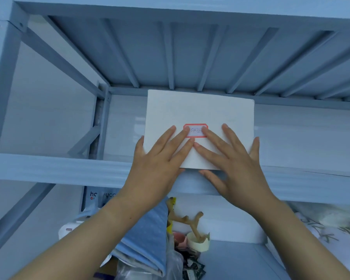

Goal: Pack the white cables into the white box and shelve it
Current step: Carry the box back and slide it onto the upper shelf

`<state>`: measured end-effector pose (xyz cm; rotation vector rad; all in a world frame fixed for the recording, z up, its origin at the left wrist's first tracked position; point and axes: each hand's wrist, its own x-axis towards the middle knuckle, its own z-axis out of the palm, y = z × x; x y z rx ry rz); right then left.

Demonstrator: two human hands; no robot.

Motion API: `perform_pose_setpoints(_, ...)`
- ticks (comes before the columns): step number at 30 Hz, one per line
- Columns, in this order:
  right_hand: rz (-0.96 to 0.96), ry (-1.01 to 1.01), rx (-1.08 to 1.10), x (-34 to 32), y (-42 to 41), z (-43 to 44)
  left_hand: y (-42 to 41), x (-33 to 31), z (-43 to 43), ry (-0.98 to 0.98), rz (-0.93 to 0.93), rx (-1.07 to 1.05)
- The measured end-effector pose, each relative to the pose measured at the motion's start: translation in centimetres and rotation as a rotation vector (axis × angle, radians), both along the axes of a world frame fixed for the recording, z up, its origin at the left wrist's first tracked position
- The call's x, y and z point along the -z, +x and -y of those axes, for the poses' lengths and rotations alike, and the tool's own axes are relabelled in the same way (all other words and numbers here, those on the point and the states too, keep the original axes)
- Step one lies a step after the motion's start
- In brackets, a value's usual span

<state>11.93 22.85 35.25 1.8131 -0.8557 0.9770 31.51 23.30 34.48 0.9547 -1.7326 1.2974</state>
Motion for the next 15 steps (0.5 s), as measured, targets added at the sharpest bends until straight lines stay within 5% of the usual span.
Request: perform_pose_setpoints(15,-0.032,-0.093,-0.135,-0.2,6.0,3.0,6.4,1.5,2.3,0.006,-0.063,-0.055)
